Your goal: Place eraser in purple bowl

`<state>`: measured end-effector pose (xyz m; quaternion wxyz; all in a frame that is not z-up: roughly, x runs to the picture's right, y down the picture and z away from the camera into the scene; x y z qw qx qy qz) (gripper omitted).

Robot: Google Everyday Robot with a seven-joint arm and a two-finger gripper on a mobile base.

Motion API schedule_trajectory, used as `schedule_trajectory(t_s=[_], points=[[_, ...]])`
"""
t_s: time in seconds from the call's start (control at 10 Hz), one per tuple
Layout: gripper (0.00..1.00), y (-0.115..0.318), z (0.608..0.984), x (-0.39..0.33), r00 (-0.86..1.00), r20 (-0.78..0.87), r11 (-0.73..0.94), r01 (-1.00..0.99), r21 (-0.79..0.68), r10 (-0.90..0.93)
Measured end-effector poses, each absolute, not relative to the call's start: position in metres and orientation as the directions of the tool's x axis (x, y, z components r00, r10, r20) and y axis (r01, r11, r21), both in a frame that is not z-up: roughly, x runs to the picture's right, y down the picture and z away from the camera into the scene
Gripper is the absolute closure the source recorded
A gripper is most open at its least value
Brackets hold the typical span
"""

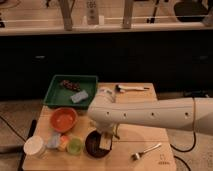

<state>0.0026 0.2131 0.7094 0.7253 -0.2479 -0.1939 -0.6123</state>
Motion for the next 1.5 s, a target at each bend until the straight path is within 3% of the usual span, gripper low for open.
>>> schedule_trajectory(t_s=[1.5], points=[[0.89, 0.2141, 0.7074, -0.0004, 0.144, 0.6, 0.111, 0.99, -0.091, -0.787]])
